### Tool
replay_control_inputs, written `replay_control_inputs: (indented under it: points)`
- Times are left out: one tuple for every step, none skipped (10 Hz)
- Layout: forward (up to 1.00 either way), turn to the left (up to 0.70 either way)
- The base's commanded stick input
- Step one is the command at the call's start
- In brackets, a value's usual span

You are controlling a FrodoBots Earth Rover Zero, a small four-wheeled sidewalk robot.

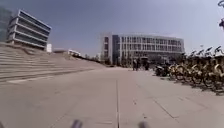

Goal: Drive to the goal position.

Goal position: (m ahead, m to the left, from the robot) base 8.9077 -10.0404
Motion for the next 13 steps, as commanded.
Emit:
replay_control_inputs:
  points:
    - [0.70, -0.02]
    - [0.70, -0.02]
    - [0.70, -0.02]
    - [0.70, -0.02]
    - [0.70, -0.02]
    - [0.70, -0.02]
    - [0.70, -0.02]
    - [0.70, -0.02]
    - [0.70, -0.02]
    - [0.70, -0.02]
    - [0.70, -0.02]
    - [0.70, -0.02]
    - [0.70, -0.02]
